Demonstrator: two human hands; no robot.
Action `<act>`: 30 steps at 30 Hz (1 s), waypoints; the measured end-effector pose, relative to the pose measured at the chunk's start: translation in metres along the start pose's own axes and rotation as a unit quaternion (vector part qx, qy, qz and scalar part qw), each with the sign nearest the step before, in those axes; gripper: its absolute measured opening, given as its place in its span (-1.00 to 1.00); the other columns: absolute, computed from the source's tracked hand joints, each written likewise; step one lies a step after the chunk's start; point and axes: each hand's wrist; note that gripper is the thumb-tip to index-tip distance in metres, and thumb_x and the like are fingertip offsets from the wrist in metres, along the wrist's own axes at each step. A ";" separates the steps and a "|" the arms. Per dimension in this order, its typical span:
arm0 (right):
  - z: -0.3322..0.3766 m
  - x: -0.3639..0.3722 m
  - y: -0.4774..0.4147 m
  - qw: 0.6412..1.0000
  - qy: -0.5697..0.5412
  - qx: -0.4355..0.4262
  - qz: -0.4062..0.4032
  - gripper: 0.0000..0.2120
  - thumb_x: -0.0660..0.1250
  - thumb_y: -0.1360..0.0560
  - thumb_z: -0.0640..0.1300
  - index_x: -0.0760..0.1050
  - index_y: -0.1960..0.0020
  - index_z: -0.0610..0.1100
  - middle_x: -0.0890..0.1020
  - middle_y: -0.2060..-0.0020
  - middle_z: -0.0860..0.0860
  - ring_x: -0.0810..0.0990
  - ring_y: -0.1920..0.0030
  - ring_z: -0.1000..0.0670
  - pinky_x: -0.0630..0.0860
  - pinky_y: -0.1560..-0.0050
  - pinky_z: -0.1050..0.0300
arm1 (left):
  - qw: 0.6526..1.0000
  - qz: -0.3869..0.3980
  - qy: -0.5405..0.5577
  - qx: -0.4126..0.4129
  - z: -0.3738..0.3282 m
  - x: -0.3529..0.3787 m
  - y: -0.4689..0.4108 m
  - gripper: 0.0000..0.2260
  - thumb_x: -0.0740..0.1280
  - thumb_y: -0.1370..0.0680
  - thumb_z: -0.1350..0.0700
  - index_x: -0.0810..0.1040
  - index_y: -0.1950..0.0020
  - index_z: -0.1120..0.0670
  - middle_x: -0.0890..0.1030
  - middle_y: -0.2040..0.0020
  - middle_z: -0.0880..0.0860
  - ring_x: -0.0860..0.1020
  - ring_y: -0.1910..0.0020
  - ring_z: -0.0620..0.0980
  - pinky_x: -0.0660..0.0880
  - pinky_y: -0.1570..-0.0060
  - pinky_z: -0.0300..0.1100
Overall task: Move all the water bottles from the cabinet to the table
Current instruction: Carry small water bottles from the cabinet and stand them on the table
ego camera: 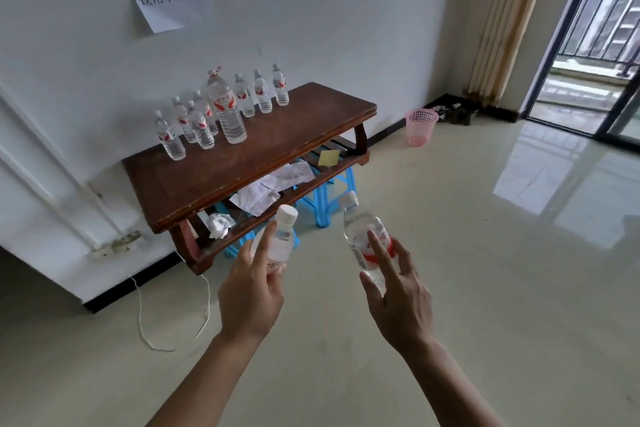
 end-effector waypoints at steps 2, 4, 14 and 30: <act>-0.012 0.016 -0.049 1.000 -0.012 -0.021 0.002 -0.12 0.53 -0.47 -0.10 0.11 -0.60 0.27 0.47 -0.38 -0.09 0.65 -0.11 -0.19 0.56 0.18 0.03 | 1.000 -0.012 0.016 0.013 0.004 0.014 -0.038 -0.22 0.45 -0.53 0.16 0.11 -0.60 -0.23 0.49 -0.40 0.15 0.58 -0.22 0.16 0.64 0.09 0.07; -0.022 0.035 -0.098 1.000 -0.004 -0.020 0.011 -0.11 0.52 -0.48 -0.10 0.08 -0.60 0.29 0.46 -0.39 -0.10 0.65 -0.09 -0.20 0.58 0.16 0.00 | 1.000 -0.012 0.007 0.002 0.016 0.027 -0.076 -0.23 0.44 -0.54 0.14 0.11 -0.60 -0.22 0.50 -0.39 0.15 0.59 -0.20 0.13 0.65 0.10 0.06; -0.033 0.176 -0.260 0.994 -0.043 -0.055 0.084 -0.02 0.53 -0.48 -0.10 -0.04 -0.62 0.29 0.43 -0.41 -0.14 0.65 0.21 -0.12 0.59 0.29 0.02 | 0.994 -0.075 0.026 -0.074 0.134 0.080 -0.225 -0.37 0.47 -0.54 0.14 0.32 -0.56 0.02 0.54 -0.36 0.16 0.56 -0.24 0.10 0.51 0.06 -0.16; -0.029 0.370 -0.521 0.998 0.002 -0.036 0.055 -0.03 0.61 -0.39 -0.13 0.12 -0.62 0.00 0.46 -0.35 -0.13 0.64 -0.06 -0.12 0.63 0.26 0.12 | 0.995 -0.064 0.069 -0.029 0.318 0.146 -0.524 -0.37 0.41 -0.53 -0.05 0.31 -0.56 0.05 0.55 -0.37 0.11 0.59 -0.23 0.06 0.49 -0.01 -0.21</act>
Point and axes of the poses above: each hand's wrist, its own y-axis away from the middle knuckle, its own x-axis out of the palm, z = x × y
